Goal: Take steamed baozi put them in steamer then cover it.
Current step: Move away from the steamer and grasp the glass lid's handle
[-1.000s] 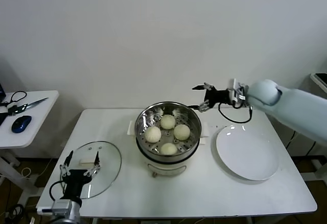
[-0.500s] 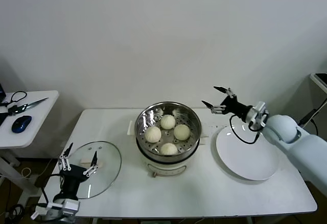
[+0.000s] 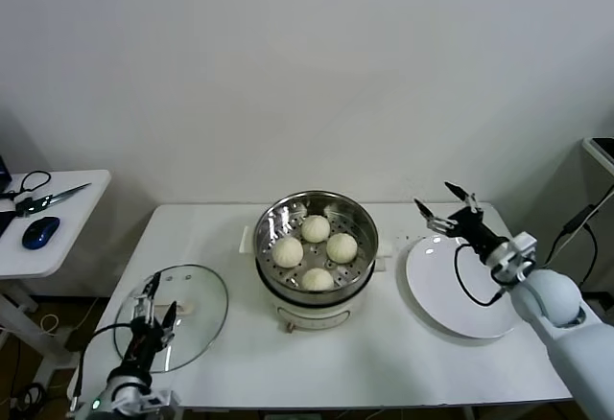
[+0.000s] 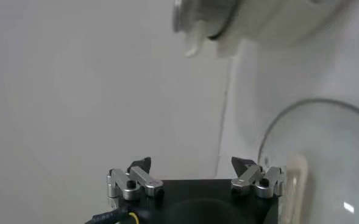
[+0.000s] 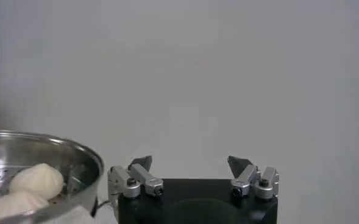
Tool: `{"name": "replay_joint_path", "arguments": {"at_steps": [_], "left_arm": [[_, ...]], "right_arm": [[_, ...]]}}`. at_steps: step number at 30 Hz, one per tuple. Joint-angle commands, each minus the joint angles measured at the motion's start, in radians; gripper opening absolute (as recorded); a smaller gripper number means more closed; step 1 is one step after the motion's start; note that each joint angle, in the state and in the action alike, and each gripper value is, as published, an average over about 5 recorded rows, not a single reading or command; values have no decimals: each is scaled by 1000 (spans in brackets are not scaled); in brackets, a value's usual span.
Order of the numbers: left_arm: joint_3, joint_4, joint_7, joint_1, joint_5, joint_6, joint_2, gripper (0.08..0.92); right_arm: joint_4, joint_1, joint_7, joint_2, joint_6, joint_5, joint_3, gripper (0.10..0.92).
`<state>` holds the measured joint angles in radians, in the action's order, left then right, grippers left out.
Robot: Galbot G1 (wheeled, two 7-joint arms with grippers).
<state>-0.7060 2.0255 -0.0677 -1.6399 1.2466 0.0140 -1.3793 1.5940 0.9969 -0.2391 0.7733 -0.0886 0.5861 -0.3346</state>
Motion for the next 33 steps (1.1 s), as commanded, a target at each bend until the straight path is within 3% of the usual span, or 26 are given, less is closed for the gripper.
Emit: {"name": "replay_joint_path", "arguments": {"at_steps": [1,5,17,33], "left_arm": [[33,-192,5,75,355,28,18,823],[53,-239,-11,83,287,1,17,823],[13,-363,67,232,327,-58,6,823],[32,-440,98,311,283,-46,0,823]], "right_arm": [[14,213,19,107,-4,-66,-224,823],[-7,218,19,120,-9,-106,-230,823],[-22,209,17,136,-14,-150,-228,823],[-52,206,7,151,-35,-202,-230,823]]}}
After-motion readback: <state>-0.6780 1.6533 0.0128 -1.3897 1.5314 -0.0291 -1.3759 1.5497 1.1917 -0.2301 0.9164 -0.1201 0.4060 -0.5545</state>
